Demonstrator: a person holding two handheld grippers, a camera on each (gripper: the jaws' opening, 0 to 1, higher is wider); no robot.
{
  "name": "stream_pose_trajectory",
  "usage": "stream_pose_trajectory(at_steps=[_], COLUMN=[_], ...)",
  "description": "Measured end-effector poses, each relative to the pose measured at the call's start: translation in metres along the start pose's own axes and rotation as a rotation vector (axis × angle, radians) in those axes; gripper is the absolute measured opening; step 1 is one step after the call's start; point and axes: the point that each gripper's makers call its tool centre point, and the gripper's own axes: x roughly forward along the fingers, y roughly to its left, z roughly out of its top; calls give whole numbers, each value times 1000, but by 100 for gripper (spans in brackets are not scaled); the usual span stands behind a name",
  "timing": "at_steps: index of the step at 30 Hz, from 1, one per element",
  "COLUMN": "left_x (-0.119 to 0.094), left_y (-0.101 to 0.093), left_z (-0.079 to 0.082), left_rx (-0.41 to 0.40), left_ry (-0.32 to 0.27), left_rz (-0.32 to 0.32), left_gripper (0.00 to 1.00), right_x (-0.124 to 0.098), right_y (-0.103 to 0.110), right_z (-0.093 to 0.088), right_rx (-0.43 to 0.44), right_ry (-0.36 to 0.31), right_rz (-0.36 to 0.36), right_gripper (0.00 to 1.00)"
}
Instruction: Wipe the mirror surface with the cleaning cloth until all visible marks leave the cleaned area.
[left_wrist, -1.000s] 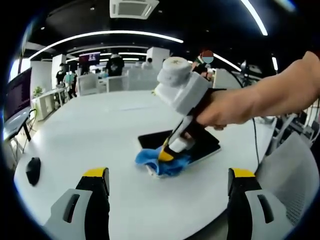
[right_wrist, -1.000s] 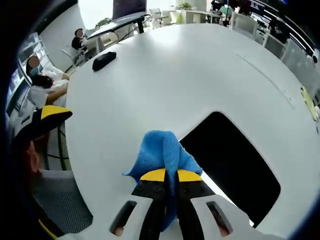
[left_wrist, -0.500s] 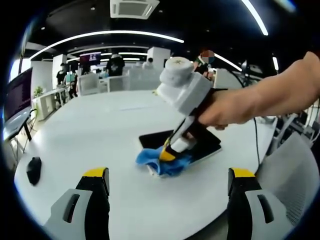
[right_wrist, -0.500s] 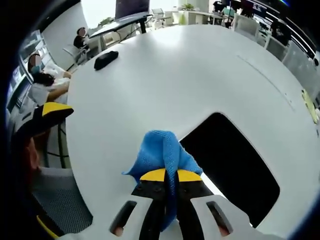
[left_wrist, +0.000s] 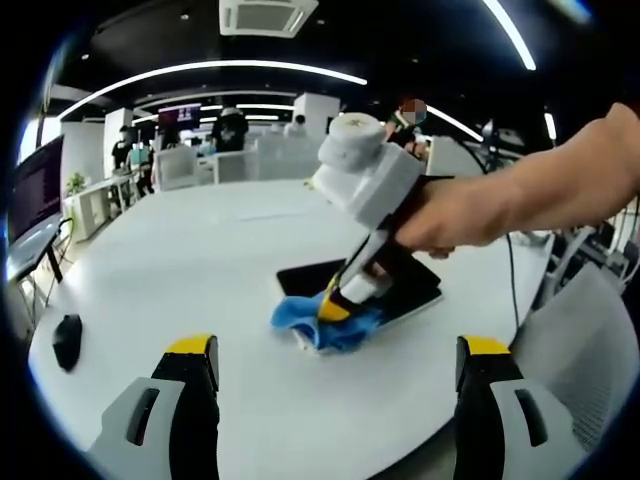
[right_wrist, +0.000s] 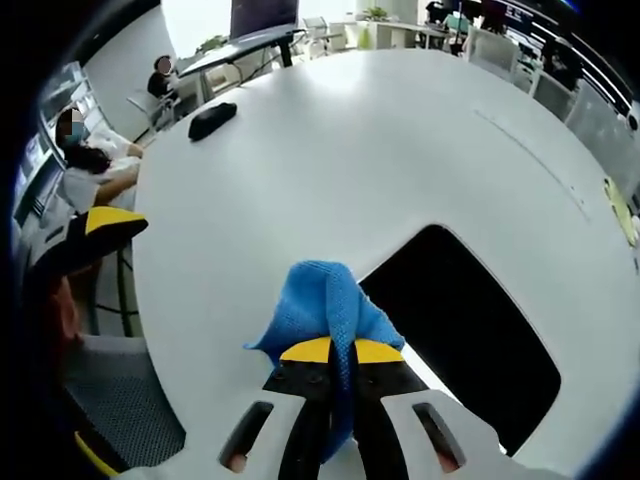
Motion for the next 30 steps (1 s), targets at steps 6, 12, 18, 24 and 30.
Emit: stream_pose_trajectory(at_steps=[6,12,18,24,30], left_x=[-1,-1,-1,0,0], left_y=[0,-1,-1,-1,0], left_z=[1,2,2,1,1], left_rx=[-4,-5,-1,-2,-2], left_ry=[-3,-7,-3,-3,-4], left_rz=[5,6,-1,0,-1], left_gripper=[99,99,99,99,99], right_x=[0,0,0,0,1], right_y=[0,-1,-3,-3,-5], right_z=[0,0,0,1,3], right_rx=[-8,-7,52,55,53], right_ry=[-4,-2,-10,-8,-5], right_rz=[1,10,49,55,59], right_gripper=[1,1,1,1,1])
